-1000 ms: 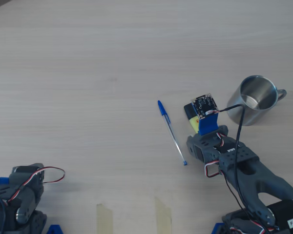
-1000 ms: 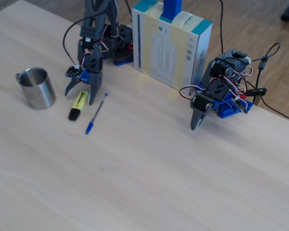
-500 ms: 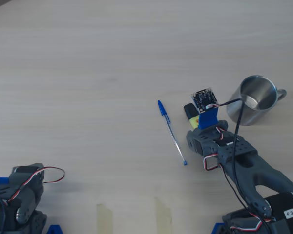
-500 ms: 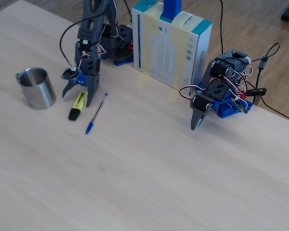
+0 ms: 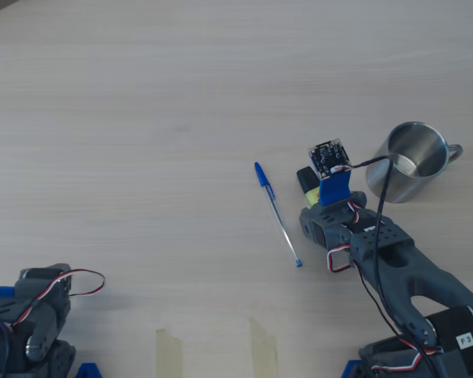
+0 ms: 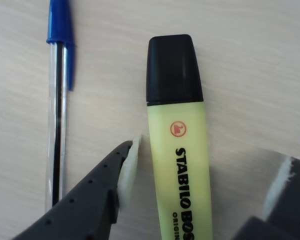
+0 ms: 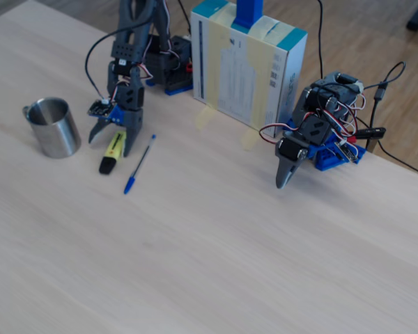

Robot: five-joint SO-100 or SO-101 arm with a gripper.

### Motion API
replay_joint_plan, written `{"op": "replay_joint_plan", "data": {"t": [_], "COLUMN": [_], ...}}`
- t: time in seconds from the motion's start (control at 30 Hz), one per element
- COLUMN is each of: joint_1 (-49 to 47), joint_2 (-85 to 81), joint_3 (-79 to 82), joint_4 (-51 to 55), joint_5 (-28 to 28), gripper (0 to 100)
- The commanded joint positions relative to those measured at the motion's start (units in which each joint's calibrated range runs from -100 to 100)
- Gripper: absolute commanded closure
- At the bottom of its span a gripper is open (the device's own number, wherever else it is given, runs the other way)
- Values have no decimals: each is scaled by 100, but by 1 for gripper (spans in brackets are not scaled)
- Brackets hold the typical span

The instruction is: Grab the yellow pen and put it in the silver cup.

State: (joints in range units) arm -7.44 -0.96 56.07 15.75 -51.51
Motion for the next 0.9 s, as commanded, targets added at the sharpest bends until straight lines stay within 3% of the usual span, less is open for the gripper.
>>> {"op": "replay_joint_plan", "data": {"t": [0.0, 0.2, 0.5, 0.87], "joint_1": [-6, -6, -6, 55], "joint_2": [-21, -29, -46, -652], "joint_3": [-87, -87, -87, 411], "joint_4": [0, 17, 51, 0], "joint_5": [6, 22, 27, 12], "gripper": [63, 79, 94, 97]}}
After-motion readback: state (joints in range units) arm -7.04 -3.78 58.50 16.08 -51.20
